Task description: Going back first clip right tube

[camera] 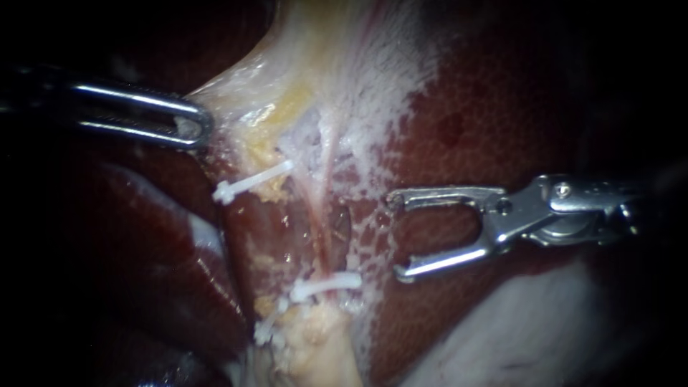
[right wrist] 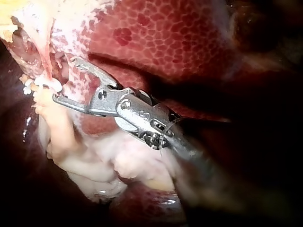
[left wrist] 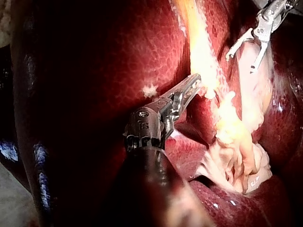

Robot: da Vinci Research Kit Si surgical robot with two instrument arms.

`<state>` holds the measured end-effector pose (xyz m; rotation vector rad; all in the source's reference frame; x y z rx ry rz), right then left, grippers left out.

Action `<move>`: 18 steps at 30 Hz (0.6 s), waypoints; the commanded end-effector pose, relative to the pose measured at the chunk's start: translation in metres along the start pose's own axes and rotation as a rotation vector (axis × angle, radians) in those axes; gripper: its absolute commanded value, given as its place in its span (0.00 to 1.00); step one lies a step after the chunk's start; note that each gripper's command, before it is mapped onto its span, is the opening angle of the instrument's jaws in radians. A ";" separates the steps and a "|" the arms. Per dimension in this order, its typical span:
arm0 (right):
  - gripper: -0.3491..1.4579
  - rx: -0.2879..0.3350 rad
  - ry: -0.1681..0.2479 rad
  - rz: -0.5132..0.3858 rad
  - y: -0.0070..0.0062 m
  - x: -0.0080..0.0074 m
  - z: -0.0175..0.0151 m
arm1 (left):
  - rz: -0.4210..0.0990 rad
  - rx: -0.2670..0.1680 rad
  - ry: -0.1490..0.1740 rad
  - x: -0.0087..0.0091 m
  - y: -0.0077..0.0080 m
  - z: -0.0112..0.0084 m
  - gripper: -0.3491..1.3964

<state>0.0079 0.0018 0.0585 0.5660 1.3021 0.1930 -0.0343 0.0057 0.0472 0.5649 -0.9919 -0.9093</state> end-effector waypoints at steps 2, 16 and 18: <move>0.52 0.001 0.000 -0.009 0.0000 0.0001 -0.0003 | -0.001 0.000 0.000 0.0000 0.0000 0.0000 0.00; 0.52 0.011 -0.001 -0.022 -0.0004 -0.0002 -0.0015 | -0.011 0.005 0.011 0.0014 0.0005 0.0014 0.00; 0.52 0.012 -0.001 -0.022 -0.0005 -0.0002 -0.0016 | -0.012 0.007 0.018 0.0020 0.0006 0.0021 0.00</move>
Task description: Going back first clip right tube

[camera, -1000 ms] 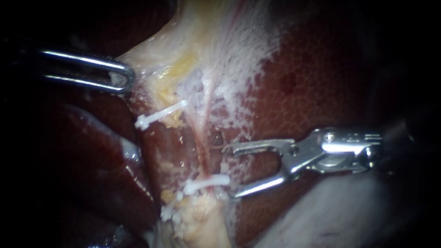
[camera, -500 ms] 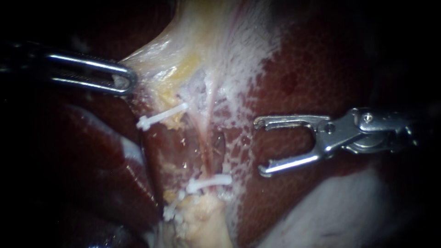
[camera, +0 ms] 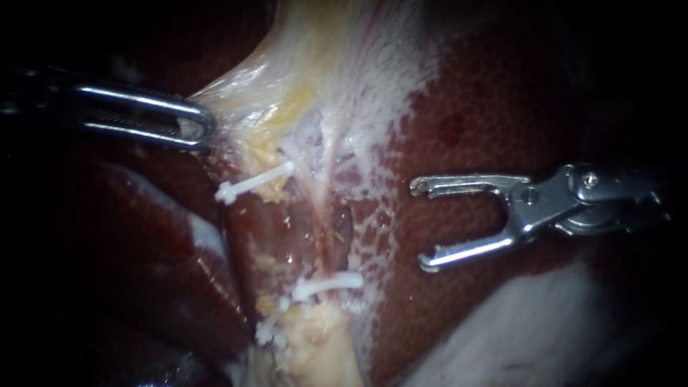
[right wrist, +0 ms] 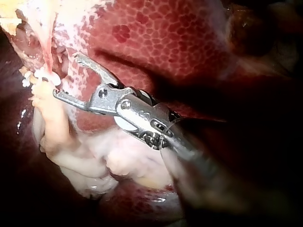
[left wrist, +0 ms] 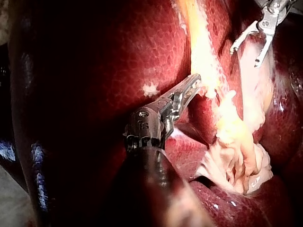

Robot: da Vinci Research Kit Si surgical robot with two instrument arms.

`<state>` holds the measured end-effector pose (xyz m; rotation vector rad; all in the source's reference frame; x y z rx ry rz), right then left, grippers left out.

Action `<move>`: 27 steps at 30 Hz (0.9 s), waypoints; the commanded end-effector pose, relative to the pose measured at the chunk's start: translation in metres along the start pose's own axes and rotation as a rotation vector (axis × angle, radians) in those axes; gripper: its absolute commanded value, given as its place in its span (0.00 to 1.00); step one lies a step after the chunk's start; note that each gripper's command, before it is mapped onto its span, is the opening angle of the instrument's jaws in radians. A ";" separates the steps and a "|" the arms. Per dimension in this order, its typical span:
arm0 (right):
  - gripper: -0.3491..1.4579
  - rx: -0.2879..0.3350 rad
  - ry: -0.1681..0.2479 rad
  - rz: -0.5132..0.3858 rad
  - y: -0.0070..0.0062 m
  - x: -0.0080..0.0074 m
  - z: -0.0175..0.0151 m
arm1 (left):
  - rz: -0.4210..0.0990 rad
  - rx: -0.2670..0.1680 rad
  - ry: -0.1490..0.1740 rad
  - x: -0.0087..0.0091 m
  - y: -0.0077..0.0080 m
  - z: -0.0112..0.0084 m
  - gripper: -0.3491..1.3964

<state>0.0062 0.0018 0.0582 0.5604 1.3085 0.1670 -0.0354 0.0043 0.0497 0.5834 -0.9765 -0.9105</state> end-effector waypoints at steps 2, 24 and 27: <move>0.52 0.001 0.000 0.000 -0.0001 0.0000 0.0000 | -0.007 0.005 0.009 0.0006 0.0001 0.0008 0.00; 0.52 0.002 0.000 0.000 -0.0005 0.0001 -0.0001 | -0.014 0.036 0.059 0.0037 0.0003 0.0069 0.00; 0.52 0.005 0.000 0.000 -0.0005 0.0001 -0.0001 | -0.014 0.037 0.059 0.0037 0.0003 0.0069 0.00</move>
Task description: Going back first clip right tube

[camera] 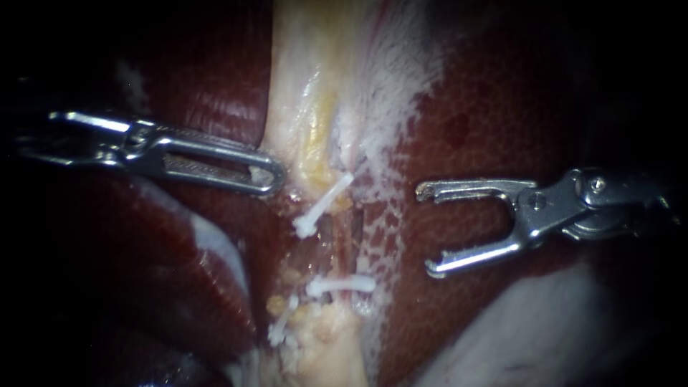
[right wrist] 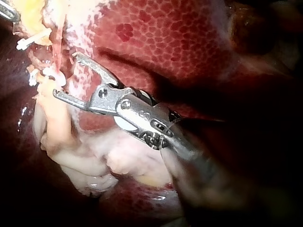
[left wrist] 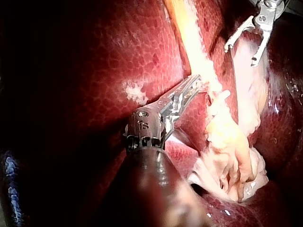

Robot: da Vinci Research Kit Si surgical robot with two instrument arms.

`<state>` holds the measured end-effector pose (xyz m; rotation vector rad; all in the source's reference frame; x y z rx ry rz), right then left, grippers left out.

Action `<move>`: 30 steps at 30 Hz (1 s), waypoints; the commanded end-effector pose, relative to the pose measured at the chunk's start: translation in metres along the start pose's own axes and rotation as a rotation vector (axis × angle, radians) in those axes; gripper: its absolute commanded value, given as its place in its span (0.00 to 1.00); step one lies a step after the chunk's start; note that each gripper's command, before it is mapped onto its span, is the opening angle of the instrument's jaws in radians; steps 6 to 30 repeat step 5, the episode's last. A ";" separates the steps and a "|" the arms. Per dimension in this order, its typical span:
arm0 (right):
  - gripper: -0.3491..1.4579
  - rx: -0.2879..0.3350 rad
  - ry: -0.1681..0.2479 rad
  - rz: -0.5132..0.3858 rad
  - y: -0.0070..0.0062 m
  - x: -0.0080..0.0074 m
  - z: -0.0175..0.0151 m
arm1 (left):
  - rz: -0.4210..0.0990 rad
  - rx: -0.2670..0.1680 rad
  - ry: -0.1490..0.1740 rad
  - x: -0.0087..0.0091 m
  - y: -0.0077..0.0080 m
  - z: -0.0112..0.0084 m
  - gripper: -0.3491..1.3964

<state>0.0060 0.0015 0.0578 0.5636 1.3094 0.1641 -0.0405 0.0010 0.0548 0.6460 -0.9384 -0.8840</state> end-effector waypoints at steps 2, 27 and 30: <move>0.52 0.002 0.000 0.000 0.0000 0.0000 0.0000 | 0.000 -0.001 0.000 0.0000 0.0000 0.0000 0.00; 0.52 0.002 0.000 0.000 -0.0001 0.0000 0.0000 | 0.000 -0.001 0.000 0.0000 0.0000 0.0000 0.00; 0.52 0.002 0.000 0.000 -0.0001 0.0000 0.0000 | 0.000 -0.001 0.000 0.0000 0.0000 0.0000 0.00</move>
